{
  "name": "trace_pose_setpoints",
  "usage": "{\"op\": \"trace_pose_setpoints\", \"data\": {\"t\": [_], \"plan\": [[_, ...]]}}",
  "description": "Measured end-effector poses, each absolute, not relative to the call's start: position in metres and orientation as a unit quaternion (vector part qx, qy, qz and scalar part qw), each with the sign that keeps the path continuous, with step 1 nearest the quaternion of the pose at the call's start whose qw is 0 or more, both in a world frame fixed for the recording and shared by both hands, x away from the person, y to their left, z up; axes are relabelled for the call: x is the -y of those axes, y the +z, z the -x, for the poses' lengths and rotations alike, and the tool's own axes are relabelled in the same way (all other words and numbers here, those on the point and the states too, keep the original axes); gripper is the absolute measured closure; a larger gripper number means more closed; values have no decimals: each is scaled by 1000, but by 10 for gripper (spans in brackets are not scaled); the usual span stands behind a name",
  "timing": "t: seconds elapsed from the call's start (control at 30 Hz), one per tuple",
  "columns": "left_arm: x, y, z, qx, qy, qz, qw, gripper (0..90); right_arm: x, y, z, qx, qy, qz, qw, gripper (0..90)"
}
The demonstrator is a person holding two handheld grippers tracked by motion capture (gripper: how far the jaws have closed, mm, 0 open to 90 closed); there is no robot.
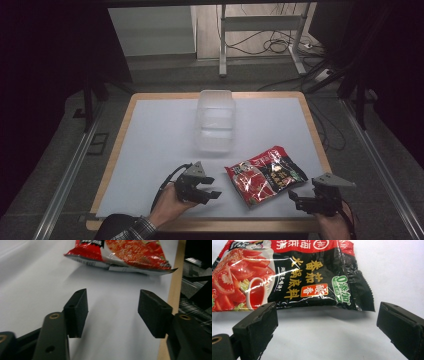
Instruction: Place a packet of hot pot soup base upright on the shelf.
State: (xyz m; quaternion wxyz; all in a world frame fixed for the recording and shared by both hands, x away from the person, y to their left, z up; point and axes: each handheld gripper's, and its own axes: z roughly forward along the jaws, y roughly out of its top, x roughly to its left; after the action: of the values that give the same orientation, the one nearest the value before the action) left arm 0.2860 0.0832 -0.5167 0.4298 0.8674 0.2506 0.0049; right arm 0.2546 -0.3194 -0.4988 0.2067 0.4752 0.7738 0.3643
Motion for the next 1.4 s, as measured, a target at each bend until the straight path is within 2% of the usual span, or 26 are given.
{"op": "trace_pose_setpoints", "data": {"t": [0.17, 0.87, 1.1, 1.4], "plan": [[-74, -512, -289, -239, -6, -867, 438, 563, 320, -500, -255, -775, 360, -477, 207, 40], [-31, -500, -305, -186, 18, -868, 460, 888, 320, -500, -255, -775, 351, -479, 217, 49], [-13, -510, -314, -183, 23, -874, 449, 896, 321, -500, -256, -775, 345, -483, 217, 53], [-9, -522, -316, -182, 19, -882, 435, 889, 321, -502, -256, -778, 333, -486, 217, 58]]}}
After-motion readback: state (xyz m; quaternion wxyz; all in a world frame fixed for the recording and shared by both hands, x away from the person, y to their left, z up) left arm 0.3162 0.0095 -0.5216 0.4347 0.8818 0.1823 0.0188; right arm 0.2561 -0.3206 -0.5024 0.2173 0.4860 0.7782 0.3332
